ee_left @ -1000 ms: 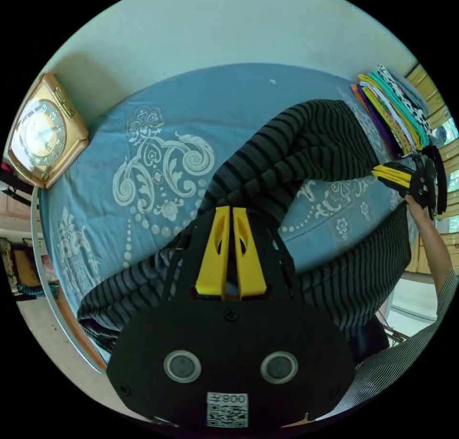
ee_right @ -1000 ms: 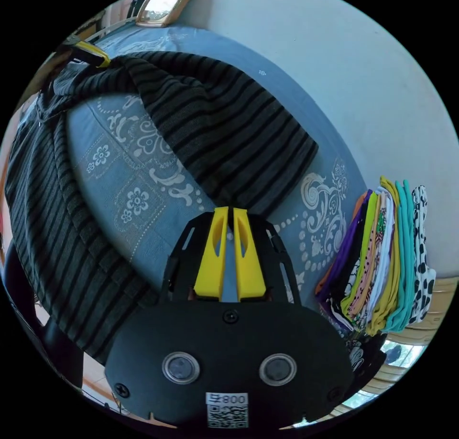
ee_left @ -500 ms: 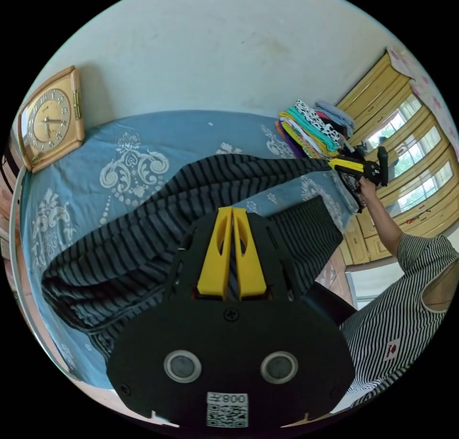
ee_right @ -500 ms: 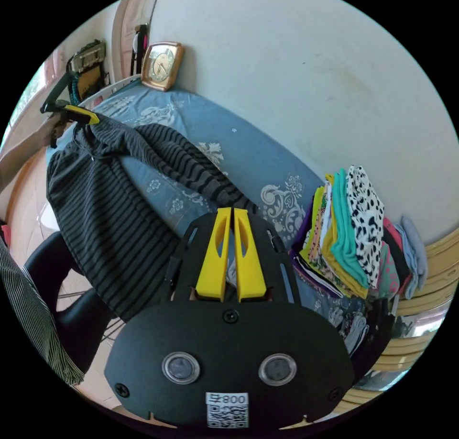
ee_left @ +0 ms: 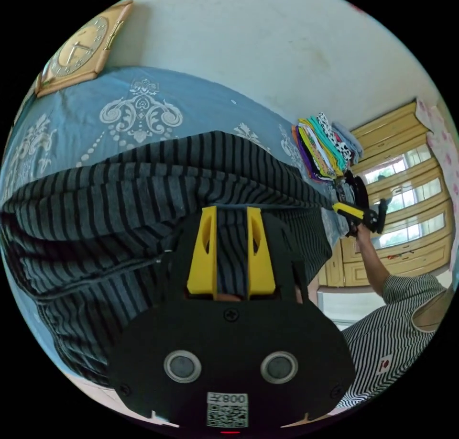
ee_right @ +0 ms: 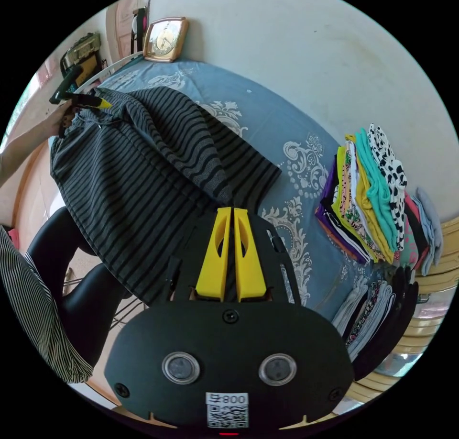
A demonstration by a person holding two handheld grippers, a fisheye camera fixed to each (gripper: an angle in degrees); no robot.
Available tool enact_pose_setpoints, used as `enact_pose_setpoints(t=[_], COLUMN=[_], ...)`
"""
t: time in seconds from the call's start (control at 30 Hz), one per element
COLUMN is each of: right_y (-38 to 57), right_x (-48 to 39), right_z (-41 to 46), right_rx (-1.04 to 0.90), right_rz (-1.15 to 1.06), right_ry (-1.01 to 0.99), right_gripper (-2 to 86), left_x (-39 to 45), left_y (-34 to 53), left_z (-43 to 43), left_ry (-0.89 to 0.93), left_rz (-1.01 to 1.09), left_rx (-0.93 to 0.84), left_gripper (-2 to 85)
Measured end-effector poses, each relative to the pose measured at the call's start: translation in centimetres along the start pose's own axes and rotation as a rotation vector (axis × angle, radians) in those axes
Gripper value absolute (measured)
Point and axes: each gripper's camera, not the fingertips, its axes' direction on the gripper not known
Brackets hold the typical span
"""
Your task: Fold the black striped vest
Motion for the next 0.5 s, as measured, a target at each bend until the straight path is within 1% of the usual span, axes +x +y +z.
enact_pose_setpoints(t=[0.03, 0.13, 0.2, 0.3, 0.43, 0.5], right_y=[0.1, 0.3, 0.3, 0.5, 1.0, 1.4], right_x=[0.4, 2.5, 3.8, 5.2, 6.5, 7.3], right_z=[-0.2, -1.1, -1.9, -2.7, -2.6, -2.0], right_rx=[0.007, 0.044, 0.070, 0.098, 0.106, 0.098], right_rz=[0.004, 0.013, 0.010, 0.005, -0.010, -0.010], right_ry=[-0.004, -0.020, -0.027, -0.039, -0.030, -0.030], right_gripper=[0.6, 0.6, 0.6, 0.6, 0.6, 0.6], left_x=[0.3, 2.8, 5.2, 7.6, 10.0, 11.2], left_y=[-0.6, -4.0, -6.4, -8.3, -9.1, -9.3], left_z=[0.5, 3.6, 6.9, 11.2, 13.7, 13.5], left_ry=[-0.020, -0.154, -0.311, -0.462, -0.571, -0.580], left_rz=[0.018, 0.170, 0.326, 0.472, 0.575, 0.614], left_rx=[-0.011, -0.086, -0.180, -0.309, -0.329, -0.253], left_gripper=[10.8, 12.3, 13.0, 13.3, 12.6, 11.5])
